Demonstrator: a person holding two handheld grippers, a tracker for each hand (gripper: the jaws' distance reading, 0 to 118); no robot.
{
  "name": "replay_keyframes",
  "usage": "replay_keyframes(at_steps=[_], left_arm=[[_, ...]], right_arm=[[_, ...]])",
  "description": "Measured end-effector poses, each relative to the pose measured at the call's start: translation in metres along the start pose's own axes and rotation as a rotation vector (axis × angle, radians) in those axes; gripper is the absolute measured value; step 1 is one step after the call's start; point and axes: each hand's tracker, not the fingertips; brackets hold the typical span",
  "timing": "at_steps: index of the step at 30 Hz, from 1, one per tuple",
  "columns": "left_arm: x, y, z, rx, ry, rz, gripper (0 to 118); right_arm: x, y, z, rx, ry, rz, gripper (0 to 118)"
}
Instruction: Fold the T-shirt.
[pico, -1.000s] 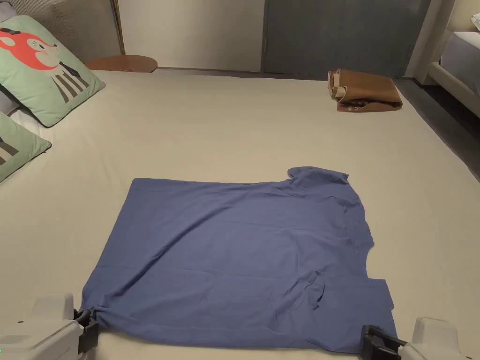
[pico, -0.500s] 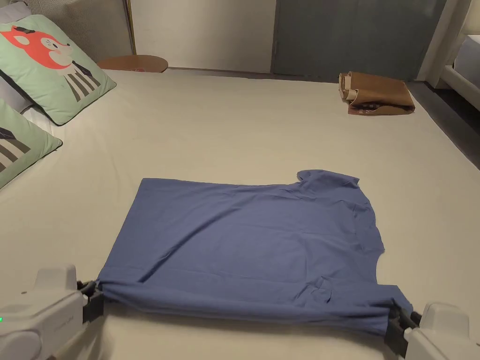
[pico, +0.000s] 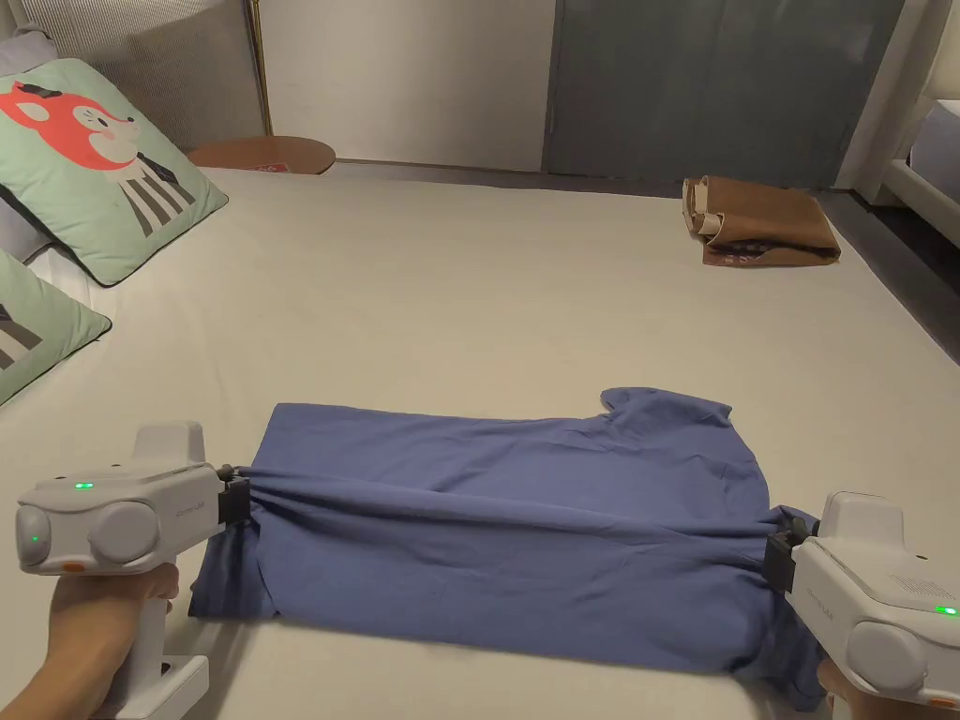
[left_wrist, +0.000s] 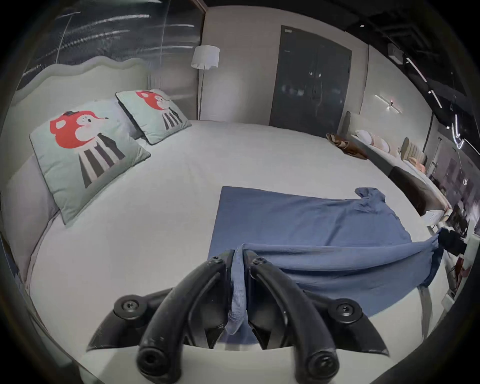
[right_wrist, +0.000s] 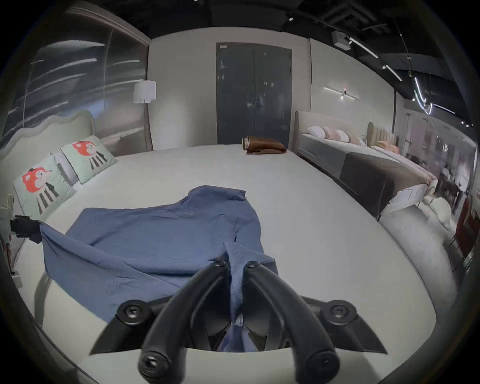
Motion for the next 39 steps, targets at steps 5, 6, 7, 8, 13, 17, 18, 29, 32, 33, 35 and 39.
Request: replay_keyframes(at_steps=[5,6,7,8,13,17,18,29,32,33,35,39], left_arm=[[0.013,0.000,-0.051,-0.075,0.030,-0.040,3],[0.015,-0.002,-0.060,-0.087,0.040,-0.056,3],[0.018,-0.004,-0.066,-0.102,0.050,-0.065,3],[0.019,-0.005,-0.073,-0.125,0.057,-0.073,3],[0.022,-0.019,-0.092,-0.205,0.098,-0.100,4],[0.019,-0.016,-0.080,-0.185,0.071,-0.062,18],[0.019,-0.012,-0.076,-0.176,0.071,-0.036,18],[0.067,0.029,0.082,0.409,-0.104,-0.071,108],[0.087,0.029,0.125,0.535,-0.078,-0.119,108],[0.093,0.028,0.136,0.561,-0.068,-0.135,108],[0.101,0.024,0.151,0.615,-0.054,-0.165,108],[0.111,0.010,0.166,0.683,-0.002,-0.237,105]], right_arm=[[-0.003,0.002,-0.051,-0.070,-0.018,-0.004,5],[-0.006,0.003,-0.055,-0.093,-0.023,0.010,5],[-0.007,0.003,-0.062,-0.118,-0.027,0.014,5],[-0.008,0.001,-0.070,-0.134,-0.028,0.018,5],[-0.005,-0.012,-0.091,-0.244,-0.033,-0.024,5],[-0.001,-0.014,-0.084,-0.230,-0.026,-0.042,8],[-0.003,-0.010,-0.077,-0.226,-0.017,-0.035,11],[-0.022,0.061,0.065,0.228,0.038,0.053,104],[-0.032,0.072,0.107,0.350,0.054,0.071,104],[-0.035,0.074,0.119,0.382,0.042,0.072,104],[-0.042,0.074,0.140,0.436,0.033,0.080,104],[-0.050,0.066,0.162,0.512,-0.008,0.109,83]])
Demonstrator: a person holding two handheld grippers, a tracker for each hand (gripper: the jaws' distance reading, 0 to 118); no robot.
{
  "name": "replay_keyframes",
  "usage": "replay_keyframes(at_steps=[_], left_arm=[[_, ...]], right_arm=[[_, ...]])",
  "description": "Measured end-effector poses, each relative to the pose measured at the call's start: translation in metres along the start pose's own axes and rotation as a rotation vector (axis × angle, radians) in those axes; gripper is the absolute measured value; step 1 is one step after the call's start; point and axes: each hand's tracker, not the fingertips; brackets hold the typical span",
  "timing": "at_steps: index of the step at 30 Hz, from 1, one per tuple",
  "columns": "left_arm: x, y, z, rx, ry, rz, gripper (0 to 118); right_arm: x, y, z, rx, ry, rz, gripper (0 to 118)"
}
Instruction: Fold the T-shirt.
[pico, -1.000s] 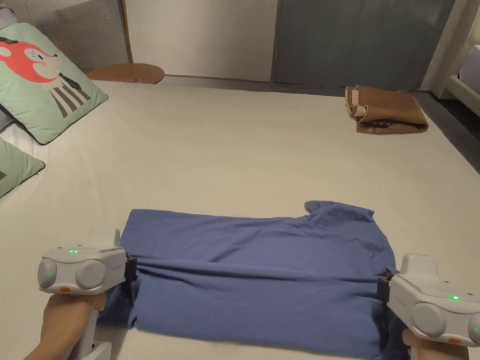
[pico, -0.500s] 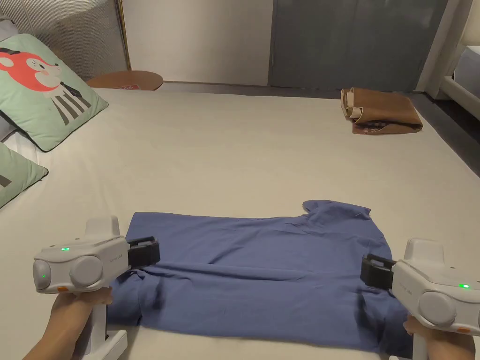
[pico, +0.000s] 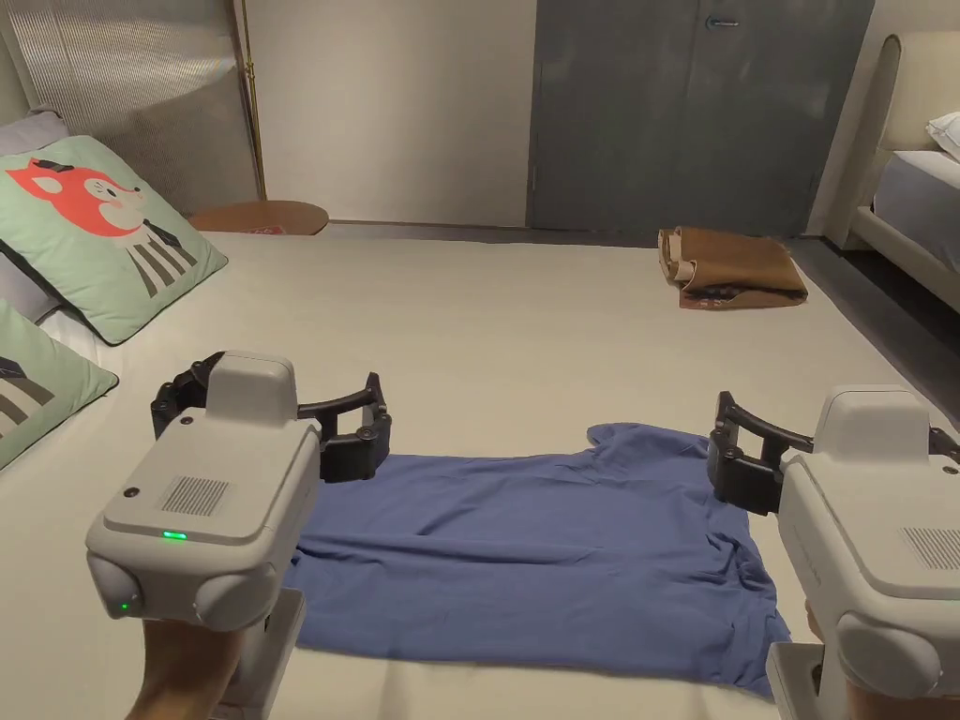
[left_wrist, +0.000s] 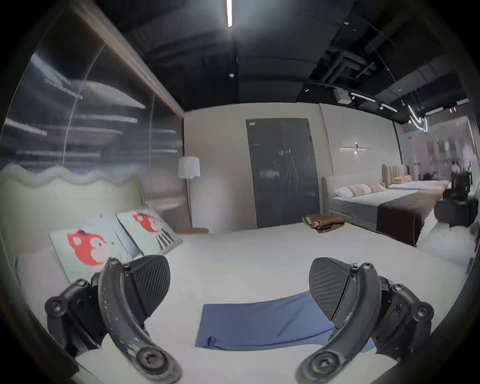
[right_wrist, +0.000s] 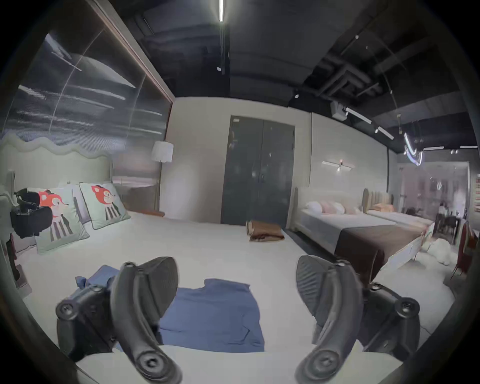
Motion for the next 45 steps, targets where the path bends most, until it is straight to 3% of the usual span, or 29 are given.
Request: replay_keyframes(at_steps=[1,2,3,4,5,14,22,23,24,25,26,27,33,37,39,42,43,45], left_arm=[[0.001,-0.001,0.004,0.007,-0.005,-0.018,96],[0.002,-0.001,0.008,0.013,-0.014,-0.017,79],[0.003,-0.001,0.012,0.018,-0.017,-0.019,53],[0.004,-0.002,0.013,0.018,-0.023,-0.019,6],[0.004,-0.003,0.013,0.019,-0.031,-0.014,0],[-0.014,-0.012,0.006,-0.031,-0.062,0.037,0],[-0.045,-0.069,-0.040,-0.443,-0.068,0.107,4],[-0.053,-0.080,-0.045,-0.487,-0.059,0.137,18],[-0.056,-0.088,-0.049,-0.548,-0.049,0.147,43],[-0.063,-0.100,-0.055,-0.602,-0.037,0.165,77],[-0.069,-0.111,-0.060,-0.653,-0.022,0.164,95],[-0.073,-0.123,-0.063,-0.694,-0.002,0.151,102],[-0.086,-0.176,-0.082,-0.830,0.048,0.130,97],[-0.084,-0.200,-0.093,-0.901,0.070,0.148,58],[-0.075,-0.207,-0.095,-0.932,0.050,0.124,55],[-0.069,-0.211,-0.093,-0.893,-0.001,0.096,13],[-0.067,-0.208,-0.095,-0.893,-0.012,0.106,5],[-0.067,-0.205,-0.092,-0.896,-0.006,0.102,4]], right_arm=[[-0.002,0.001,0.004,0.021,-0.005,0.016,65],[-0.003,0.002,0.007,0.020,-0.006,0.018,48],[-0.005,0.003,0.011,0.027,-0.008,0.023,26],[-0.006,0.003,0.013,0.035,-0.008,0.025,1],[-0.007,0.004,0.014,0.038,-0.007,0.028,1],[-0.006,0.001,0.011,0.036,0.017,0.012,0],[-0.005,-0.007,0.003,-0.004,0.029,0.018,0],[-0.003,-0.014,-0.001,-0.012,0.028,0.018,0],[-0.002,-0.018,-0.004,-0.020,0.027,0.018,0],[-0.001,-0.021,-0.007,-0.033,0.027,0.015,0],[-0.001,-0.024,-0.009,-0.042,0.027,0.012,0],[-0.001,-0.021,-0.007,-0.052,0.026,0.013,0],[0.001,-0.047,-0.027,-0.123,0.025,0.022,0],[0.002,-0.055,-0.029,-0.157,0.023,0.025,0],[0.005,-0.061,-0.033,-0.175,0.017,0.021,0],[0.012,-0.070,-0.034,-0.217,0.012,0.008,0],[0.015,-0.074,-0.033,-0.232,0.010,0.002,0],[0.021,-0.085,-0.034,-0.291,-0.004,-0.013,0]])
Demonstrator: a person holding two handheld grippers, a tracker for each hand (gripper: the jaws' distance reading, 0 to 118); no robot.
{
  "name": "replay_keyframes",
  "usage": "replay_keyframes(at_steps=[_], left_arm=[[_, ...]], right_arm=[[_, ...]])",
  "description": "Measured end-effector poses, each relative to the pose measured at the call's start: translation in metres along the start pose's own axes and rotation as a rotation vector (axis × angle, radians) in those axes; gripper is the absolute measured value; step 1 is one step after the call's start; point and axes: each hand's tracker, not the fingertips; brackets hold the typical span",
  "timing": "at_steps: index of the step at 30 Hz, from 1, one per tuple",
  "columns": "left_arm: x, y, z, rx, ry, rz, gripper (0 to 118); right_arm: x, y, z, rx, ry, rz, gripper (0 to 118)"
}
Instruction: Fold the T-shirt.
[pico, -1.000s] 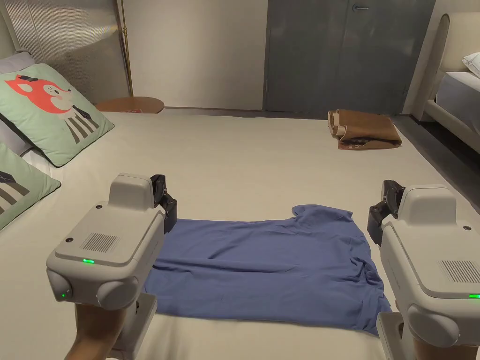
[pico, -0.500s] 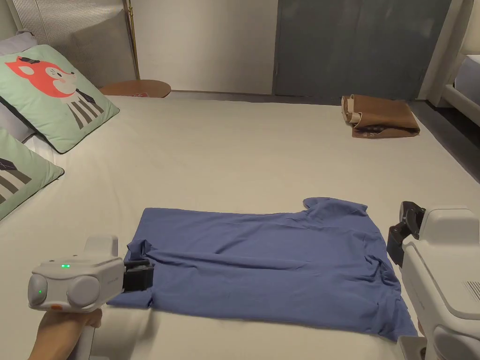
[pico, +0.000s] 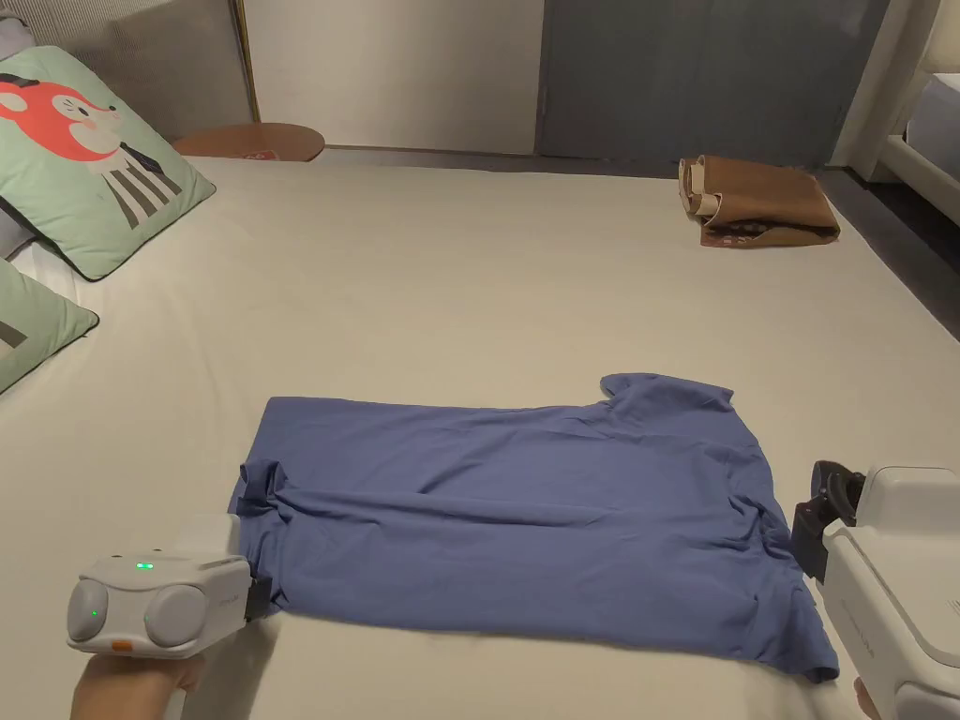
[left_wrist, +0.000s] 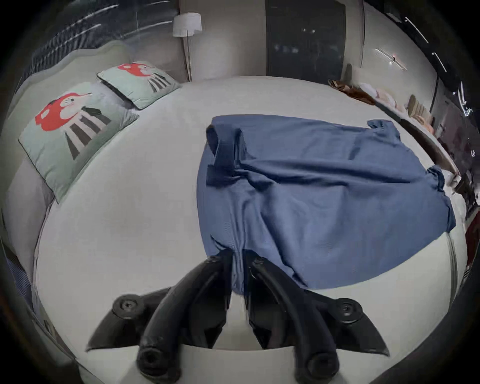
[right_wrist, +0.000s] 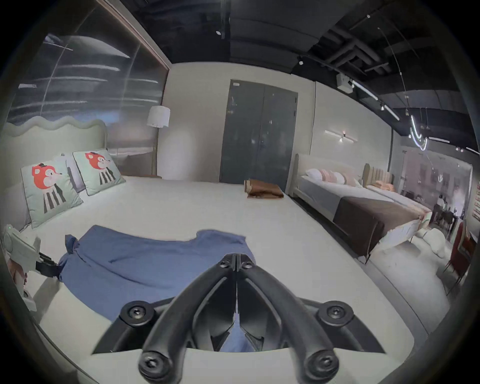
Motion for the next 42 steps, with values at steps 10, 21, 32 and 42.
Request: replay_keyframes(at_steps=[10,21,32,42], left_arm=[[-0.010,0.007,0.038,0.095,-0.039,0.015,4],[-0.014,0.005,0.048,0.110,-0.042,0.034,4],[-0.034,-0.034,0.092,0.097,-0.036,0.085,4],[-0.044,-0.111,0.087,-0.035,-0.021,0.110,4]], right_arm=[[0.022,-0.102,-0.070,-0.494,-0.025,-0.093,101],[0.015,-0.097,-0.055,-0.437,0.056,-0.133,15],[0.044,-0.092,0.003,-0.366,0.088,-0.154,15],[0.043,-0.165,0.037,-0.502,0.069,-0.153,15]])
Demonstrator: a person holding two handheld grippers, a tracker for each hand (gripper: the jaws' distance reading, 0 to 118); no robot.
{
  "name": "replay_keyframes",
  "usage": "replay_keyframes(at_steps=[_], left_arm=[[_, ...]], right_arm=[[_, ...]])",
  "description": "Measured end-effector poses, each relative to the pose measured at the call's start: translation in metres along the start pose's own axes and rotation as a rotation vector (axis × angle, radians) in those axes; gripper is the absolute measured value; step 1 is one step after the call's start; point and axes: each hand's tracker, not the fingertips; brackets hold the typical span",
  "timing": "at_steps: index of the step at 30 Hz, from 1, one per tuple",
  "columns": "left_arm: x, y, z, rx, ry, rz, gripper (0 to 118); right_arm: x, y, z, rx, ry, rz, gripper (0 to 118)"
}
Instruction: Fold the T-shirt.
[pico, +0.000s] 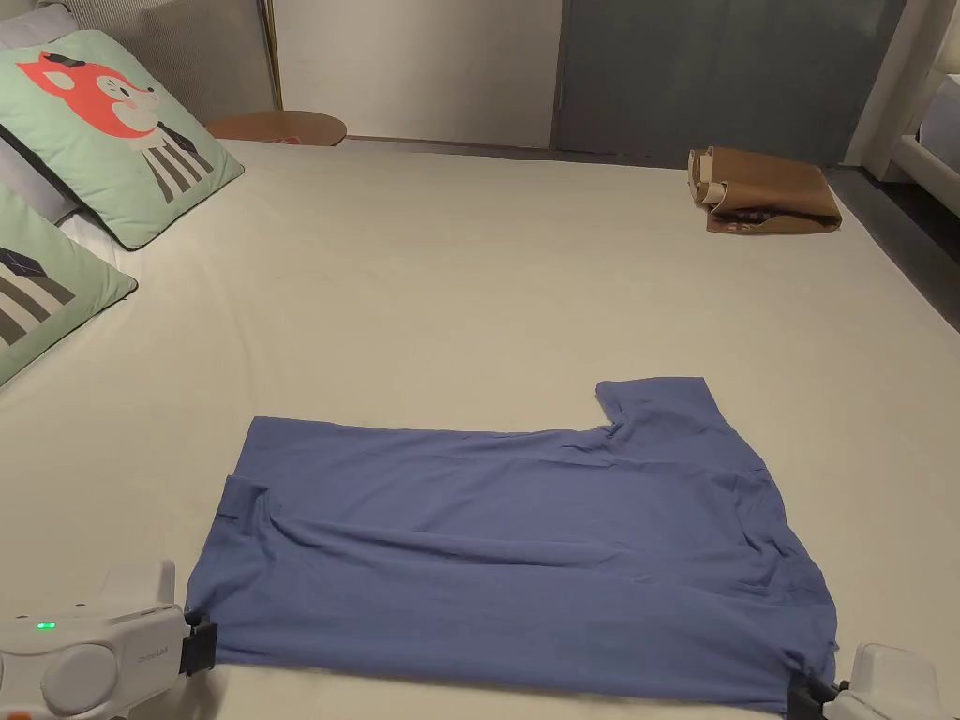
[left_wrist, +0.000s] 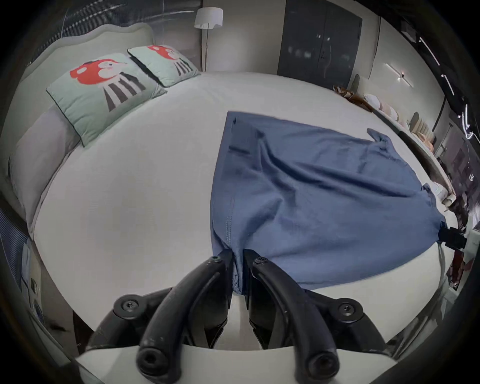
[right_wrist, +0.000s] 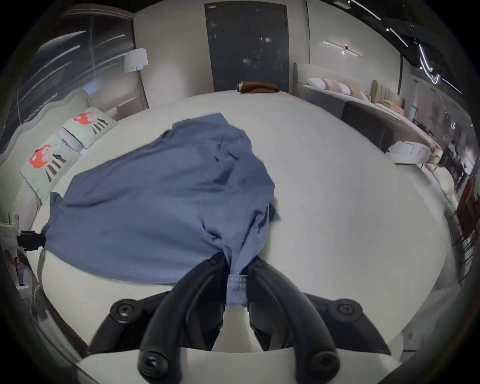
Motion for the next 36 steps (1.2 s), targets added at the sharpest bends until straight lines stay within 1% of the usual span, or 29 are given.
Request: replay_keyframes(at_steps=[2,4,5,6,7,8,9,10,11,12,13,15,19,21,23,24,25,26,27,28,29,30,33,36], left_arm=[[0.001,-0.002,-0.005,0.002,0.009,-0.002,4],[0.004,0.001,-0.003,0.003,0.026,0.008,5],[0.008,0.003,-0.001,0.001,0.034,0.001,9],[0.010,0.004,0.001,0.002,0.035,-0.004,17],[0.012,0.007,0.004,0.000,0.037,-0.004,39],[0.014,0.010,0.007,0.002,0.037,0.003,64],[0.018,0.014,0.013,0.021,0.023,0.024,85],[0.022,0.020,0.021,0.062,-0.009,0.051,100],[0.028,0.027,0.030,0.119,-0.045,0.075,100],[0.035,0.035,0.041,0.186,-0.081,0.081,103],[0.045,0.043,0.054,0.265,-0.104,0.077,106],[0.066,0.060,0.078,0.398,-0.122,0.043,106],[0.104,0.079,0.121,0.659,-0.126,-0.022,106],[0.116,0.083,0.133,0.751,-0.128,-0.043,106],[0.125,0.085,0.141,0.795,-0.103,-0.057,106],[0.129,0.084,0.144,0.822,-0.095,-0.070,106],[0.129,0.084,0.142,0.850,-0.089,-0.074,102],[0.131,0.083,0.143,0.864,-0.078,-0.080,94],[0.133,0.082,0.144,0.868,-0.074,-0.090,77],[0.135,0.082,0.144,0.865,-0.068,-0.096,44],[0.135,0.083,0.141,0.860,-0.065,-0.101,14],[0.135,0.083,0.138,0.858,-0.063,-0.102,0],[0.130,0.087,0.131,0.840,-0.090,-0.091,0],[0.126,0.098,0.121,0.817,-0.076,-0.104,0]], right_arm=[[0.002,-0.006,-0.003,0.010,0.008,-0.025,15],[-0.001,0.003,0.005,0.009,0.001,-0.045,15],[-0.002,0.007,0.008,0.005,-0.001,-0.047,16],[-0.004,0.010,0.011,0.004,-0.001,-0.049,22],[-0.007,0.015,0.017,0.008,0.000,-0.055,42],[-0.013,0.024,0.028,0.017,-0.009,-0.055,65],[-0.018,0.032,0.036,0.047,-0.022,-0.034,87],[-0.025,0.042,0.045,0.107,-0.024,-0.007,109],[-0.032,0.051,0.053,0.153,-0.023,0.013,109],[-0.038,0.062,0.057,0.216,-0.019,0.031,111],[-0.046,0.072,0.064,0.287,-0.018,0.047,114],[-0.064,0.090,0.083,0.389,0.000,0.083,113],[-0.090,0.114,0.109,0.560,0.030,0.096,113],[-0.103,0.123,0.124,0.625,0.047,0.108,113],[-0.110,0.126,0.130,0.679,0.034,0.124,109],[-0.112,0.126,0.133,0.704,0.026,0.130,102],[-0.114,0.126,0.136,0.715,0.019,0.130,85],[-0.116,0.126,0.137,0.726,0.022,0.132,66],[-0.117,0.127,0.138,0.731,0.024,0.132,43],[-0.116,0.126,0.131,0.736,0.022,0.132,13],[-0.117,0.126,0.128,0.743,0.016,0.135,1],[-0.117,0.127,0.127,0.744,0.016,0.138,1],[-0.116,0.128,0.115,0.749,0.030,0.151,0],[-0.120,0.130,0.115,0.749,0.024,0.157,0]])
